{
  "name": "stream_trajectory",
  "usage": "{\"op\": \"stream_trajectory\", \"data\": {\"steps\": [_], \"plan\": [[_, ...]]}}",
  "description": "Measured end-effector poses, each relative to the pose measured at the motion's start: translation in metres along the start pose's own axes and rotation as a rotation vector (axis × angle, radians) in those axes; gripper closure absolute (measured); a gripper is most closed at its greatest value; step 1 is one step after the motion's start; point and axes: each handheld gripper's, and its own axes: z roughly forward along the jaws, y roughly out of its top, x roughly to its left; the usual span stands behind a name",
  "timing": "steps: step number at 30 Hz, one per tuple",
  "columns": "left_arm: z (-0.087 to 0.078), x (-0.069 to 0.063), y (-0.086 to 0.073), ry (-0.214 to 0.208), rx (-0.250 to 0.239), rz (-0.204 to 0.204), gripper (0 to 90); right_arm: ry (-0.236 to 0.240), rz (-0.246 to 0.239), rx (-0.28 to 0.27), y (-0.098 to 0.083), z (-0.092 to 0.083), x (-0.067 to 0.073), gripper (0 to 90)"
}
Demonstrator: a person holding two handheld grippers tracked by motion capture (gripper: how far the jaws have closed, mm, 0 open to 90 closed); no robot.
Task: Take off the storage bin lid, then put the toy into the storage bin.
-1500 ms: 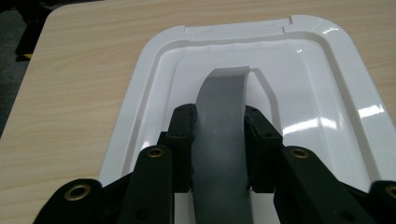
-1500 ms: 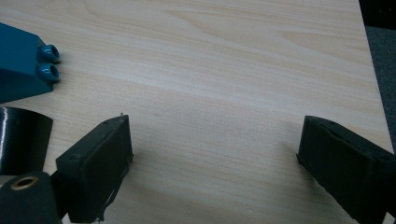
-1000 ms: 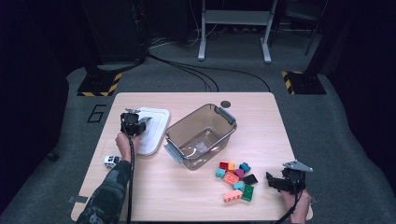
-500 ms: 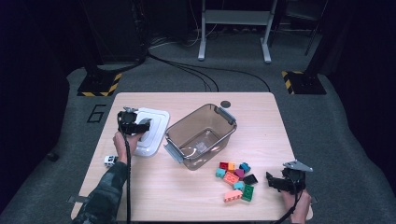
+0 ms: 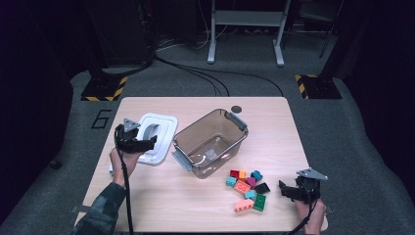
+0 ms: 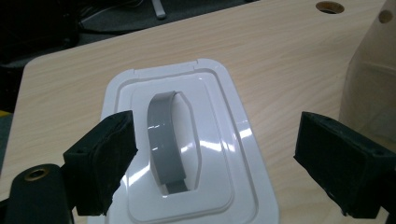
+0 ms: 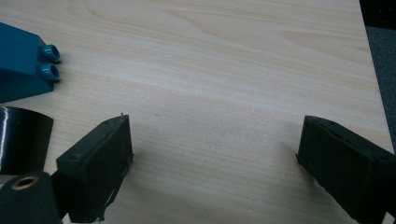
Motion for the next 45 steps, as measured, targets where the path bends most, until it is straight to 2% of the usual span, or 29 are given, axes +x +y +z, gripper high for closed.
{"op": "stream_trajectory", "data": {"steps": [12,16,18,24,28,34,39,44,45], "plan": [[-0.032,-0.008,-0.036,0.025,-0.049,0.025,8.7,-0.001,0.0,0.0,0.0,0.0,0.0,9.1],[-0.037,-0.009,-0.047,0.023,-0.041,0.027,7.9,-0.001,0.001,0.0,0.0,0.0,0.0,9.1],[-0.039,-0.009,-0.051,0.028,-0.032,0.044,7.1,-0.002,0.001,0.0,0.0,0.0,0.0,9.1],[-0.046,-0.006,-0.062,0.04,-0.03,0.023,5.6,-0.002,0.002,0.0,0.0,0.0,0.0,9.1],[-0.052,-0.001,-0.067,0.068,-0.031,0.012,4.6,-0.002,0.001,0.0,0.0,0.0,0.0,9.1],[-0.055,0.009,-0.082,0.113,-0.022,-0.039,3.2,-0.002,0.001,0.0,0.0,0.0,0.0,9.1],[-0.052,0.023,-0.101,0.155,0.021,-0.103,0.5,-0.002,0.001,0.0,0.0,0.0,0.0,9.1],[-0.043,0.035,-0.118,0.161,0.065,-0.149,0.0,-0.002,0.002,0.0,0.0,0.0,0.0,9.1],[-0.041,0.037,-0.12,0.158,0.059,-0.152,0.0,-0.002,0.001,0.0,0.0,0.0,0.0,9.1]]}}
